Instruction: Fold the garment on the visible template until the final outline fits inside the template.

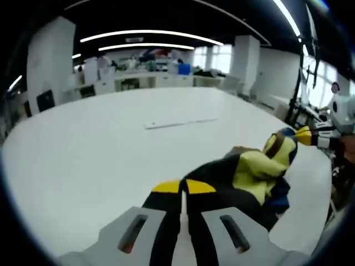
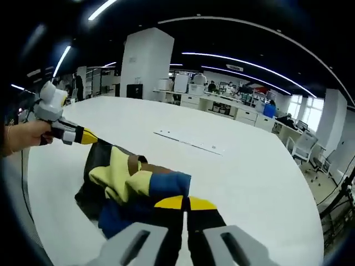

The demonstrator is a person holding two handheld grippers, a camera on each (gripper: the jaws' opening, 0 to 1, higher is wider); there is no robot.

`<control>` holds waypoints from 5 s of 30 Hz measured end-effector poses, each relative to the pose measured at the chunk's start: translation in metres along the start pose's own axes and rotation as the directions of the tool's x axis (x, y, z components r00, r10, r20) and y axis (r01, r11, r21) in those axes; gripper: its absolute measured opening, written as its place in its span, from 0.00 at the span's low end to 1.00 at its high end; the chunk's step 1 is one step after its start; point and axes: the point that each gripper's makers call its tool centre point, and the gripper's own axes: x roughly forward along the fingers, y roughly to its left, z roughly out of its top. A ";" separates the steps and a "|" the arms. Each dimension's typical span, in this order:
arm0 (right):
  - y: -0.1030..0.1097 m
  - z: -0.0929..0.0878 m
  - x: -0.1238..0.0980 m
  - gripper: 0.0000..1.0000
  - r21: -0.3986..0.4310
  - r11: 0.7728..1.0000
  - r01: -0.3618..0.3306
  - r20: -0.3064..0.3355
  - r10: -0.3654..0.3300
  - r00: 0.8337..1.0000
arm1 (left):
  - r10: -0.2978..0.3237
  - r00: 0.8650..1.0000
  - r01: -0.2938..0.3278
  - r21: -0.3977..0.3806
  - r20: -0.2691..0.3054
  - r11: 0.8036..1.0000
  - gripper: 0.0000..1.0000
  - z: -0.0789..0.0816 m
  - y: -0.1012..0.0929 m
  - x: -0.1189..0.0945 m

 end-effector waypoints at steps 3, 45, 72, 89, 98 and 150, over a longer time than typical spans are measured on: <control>-0.008 0.009 0.003 0.00 -0.016 1.000 0.008 0.003 -0.008 1.000 | 0.001 1.000 -0.001 0.011 0.015 1.000 0.00 0.008 0.002 -0.002; -0.076 0.046 0.151 0.00 0.224 0.975 0.008 -0.034 0.000 0.999 | 0.028 0.988 -0.015 -0.085 0.154 0.996 0.00 0.059 0.056 0.052; -0.068 -0.021 0.198 0.00 0.291 0.957 0.018 -0.214 0.047 0.976 | 0.085 0.992 -0.075 0.095 -0.098 0.993 0.00 -0.006 0.074 0.112; -0.040 0.014 0.164 0.39 0.353 0.934 -0.051 -0.156 0.112 0.981 | 0.098 0.995 -0.098 -0.032 -0.003 0.995 0.28 0.027 0.078 0.087; 0.006 0.030 0.124 0.64 0.344 0.922 -0.180 -0.144 0.241 0.960 | 0.049 0.998 -0.049 -0.025 0.034 0.999 0.44 0.040 0.067 0.055; 0.176 -0.036 0.036 0.34 -0.016 0.870 -0.493 -0.136 0.486 0.863 | 0.001 0.989 0.006 0.050 -0.147 0.999 0.29 -0.084 0.028 -0.001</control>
